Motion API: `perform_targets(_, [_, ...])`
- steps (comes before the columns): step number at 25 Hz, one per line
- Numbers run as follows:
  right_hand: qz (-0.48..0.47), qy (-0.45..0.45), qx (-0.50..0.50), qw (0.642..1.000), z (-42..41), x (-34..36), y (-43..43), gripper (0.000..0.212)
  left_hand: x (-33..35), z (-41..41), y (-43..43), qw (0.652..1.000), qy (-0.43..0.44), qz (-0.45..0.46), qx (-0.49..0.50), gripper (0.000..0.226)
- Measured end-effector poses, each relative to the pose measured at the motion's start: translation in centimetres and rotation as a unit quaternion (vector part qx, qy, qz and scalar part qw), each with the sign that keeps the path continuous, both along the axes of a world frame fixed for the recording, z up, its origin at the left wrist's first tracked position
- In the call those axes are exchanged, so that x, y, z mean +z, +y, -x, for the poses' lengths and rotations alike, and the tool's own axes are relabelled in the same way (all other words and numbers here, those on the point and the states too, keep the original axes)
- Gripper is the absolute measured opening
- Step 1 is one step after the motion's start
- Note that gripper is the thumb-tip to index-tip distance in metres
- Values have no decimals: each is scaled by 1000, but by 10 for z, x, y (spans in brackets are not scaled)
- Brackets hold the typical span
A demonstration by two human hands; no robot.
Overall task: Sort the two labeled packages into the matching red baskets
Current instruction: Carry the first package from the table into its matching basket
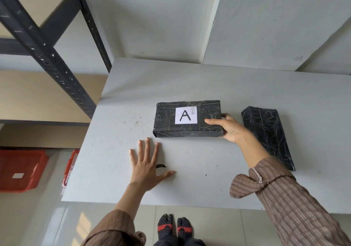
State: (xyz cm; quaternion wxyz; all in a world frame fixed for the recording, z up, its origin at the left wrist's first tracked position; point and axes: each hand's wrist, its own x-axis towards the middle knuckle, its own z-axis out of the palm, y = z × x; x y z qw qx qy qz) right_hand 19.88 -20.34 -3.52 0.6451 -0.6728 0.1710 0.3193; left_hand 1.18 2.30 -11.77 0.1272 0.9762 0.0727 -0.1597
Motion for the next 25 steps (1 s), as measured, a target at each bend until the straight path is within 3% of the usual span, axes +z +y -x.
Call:
perform_targets(13, [-71, -87, -34, 993, 58, 24, -10, 84, 15, 15, 7, 999, -24, 26, 1, 99])
perform_targets(25, [-153, -121, 32, 980, 198, 52, -13, 76, 45, 169, -6, 985, -106, 31, 131, 68])
